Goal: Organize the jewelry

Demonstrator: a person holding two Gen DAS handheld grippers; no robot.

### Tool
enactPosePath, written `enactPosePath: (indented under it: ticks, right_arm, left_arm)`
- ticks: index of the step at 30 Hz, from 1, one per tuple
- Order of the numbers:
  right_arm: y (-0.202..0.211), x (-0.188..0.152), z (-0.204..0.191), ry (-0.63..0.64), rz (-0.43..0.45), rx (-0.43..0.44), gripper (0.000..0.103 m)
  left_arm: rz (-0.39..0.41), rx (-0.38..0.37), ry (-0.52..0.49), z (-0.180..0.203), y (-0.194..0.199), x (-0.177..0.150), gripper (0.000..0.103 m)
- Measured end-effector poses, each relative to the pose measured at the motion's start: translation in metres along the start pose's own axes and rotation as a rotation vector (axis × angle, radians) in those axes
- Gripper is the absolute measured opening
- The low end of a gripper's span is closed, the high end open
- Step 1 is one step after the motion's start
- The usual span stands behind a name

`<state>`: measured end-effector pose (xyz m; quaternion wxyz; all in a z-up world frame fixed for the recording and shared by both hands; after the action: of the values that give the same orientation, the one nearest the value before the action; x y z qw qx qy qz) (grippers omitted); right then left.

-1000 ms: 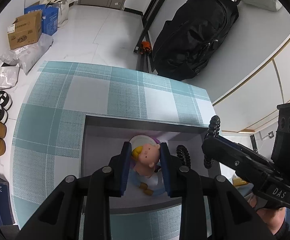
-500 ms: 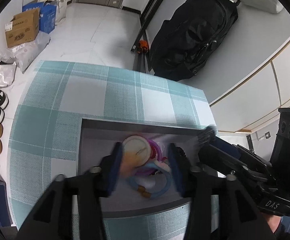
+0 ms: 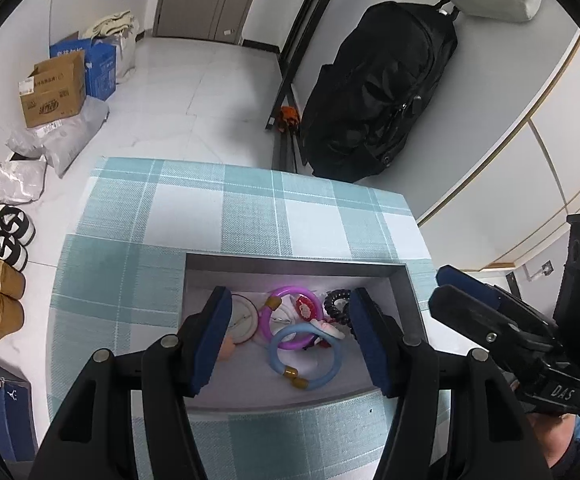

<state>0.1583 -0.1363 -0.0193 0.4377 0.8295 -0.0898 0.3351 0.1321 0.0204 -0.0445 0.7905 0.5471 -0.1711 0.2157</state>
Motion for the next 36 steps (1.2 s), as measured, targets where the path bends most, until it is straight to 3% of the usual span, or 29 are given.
enactPosePath:
  ticks: [8,12,22,36]
  right_arm:
    - [0.017,-0.002,-0.013,0.062,0.071,-0.018,0.081]
    - [0.026,-0.005,-0.015,0.066,0.106,-0.02,0.083]
    - [0.051,-0.021,-0.027,0.096,0.195,-0.033,0.101]
    - [0.075,-0.045,-0.032,0.104,0.247,-0.033,0.103]
  left_arm:
    - [0.077,0.05,-0.033,0.003,0.019,-0.006,0.057]
    - [0.133,0.068,-0.057,0.006,0.033,-0.01,0.066]
    - [0.258,0.122,-0.094,0.012,0.06,-0.024,0.074]
    - [0.324,0.15,-0.045,0.008,0.088,-0.043,0.075]
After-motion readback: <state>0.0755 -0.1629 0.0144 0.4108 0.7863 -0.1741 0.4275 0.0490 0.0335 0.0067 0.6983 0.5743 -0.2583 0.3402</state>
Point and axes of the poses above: each gripper's, at about its wrist camera, not at the fingertips, and y roughly against the way its jaws point, z to its right, x to its top, the point moved 4 cm from there along -y, roughly the way its jaws point, and after that the axes turned 2 degrees about -z, right-handed, at the moved point
